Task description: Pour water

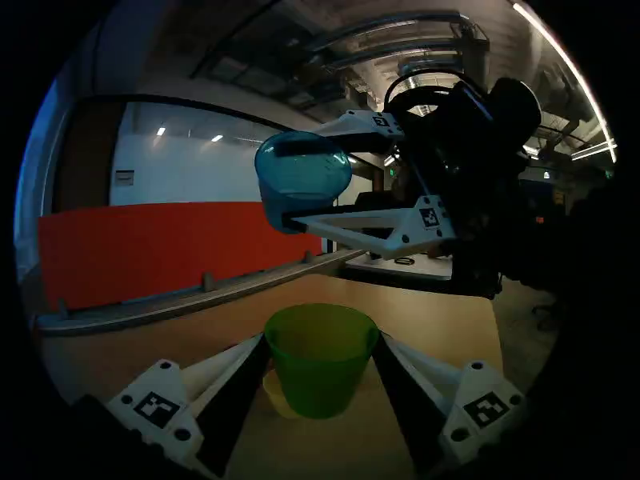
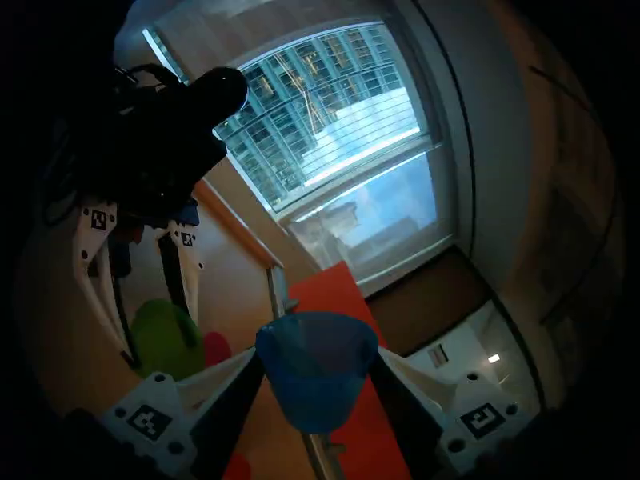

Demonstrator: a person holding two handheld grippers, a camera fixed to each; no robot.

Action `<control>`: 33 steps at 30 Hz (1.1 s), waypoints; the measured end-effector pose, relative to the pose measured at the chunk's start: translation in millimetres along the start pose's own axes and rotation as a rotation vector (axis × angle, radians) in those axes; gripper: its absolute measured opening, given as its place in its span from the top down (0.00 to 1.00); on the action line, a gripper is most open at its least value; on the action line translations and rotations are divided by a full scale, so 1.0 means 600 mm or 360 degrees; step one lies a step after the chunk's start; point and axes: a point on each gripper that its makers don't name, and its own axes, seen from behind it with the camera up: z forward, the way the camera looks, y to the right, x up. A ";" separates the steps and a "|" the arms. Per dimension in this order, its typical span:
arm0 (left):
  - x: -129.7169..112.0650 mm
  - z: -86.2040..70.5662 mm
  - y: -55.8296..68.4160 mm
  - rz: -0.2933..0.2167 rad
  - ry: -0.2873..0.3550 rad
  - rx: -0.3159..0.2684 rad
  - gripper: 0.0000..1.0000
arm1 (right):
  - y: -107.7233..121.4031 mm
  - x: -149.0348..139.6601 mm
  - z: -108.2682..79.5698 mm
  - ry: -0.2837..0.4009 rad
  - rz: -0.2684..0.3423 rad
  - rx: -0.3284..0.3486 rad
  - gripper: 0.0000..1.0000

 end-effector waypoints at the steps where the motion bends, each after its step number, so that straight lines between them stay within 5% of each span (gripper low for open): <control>1: 0.000 0.001 0.001 0.0000 0.0000 -0.0002 0.13 | 0.001 0.000 0.000 -0.0001 -0.0006 -0.0001 0.11; 33: 0.007 -0.001 0.005 0.0013 0.0017 -0.0011 0.13 | 0.033 0.008 -0.003 -0.0006 -0.0242 -0.0079 0.11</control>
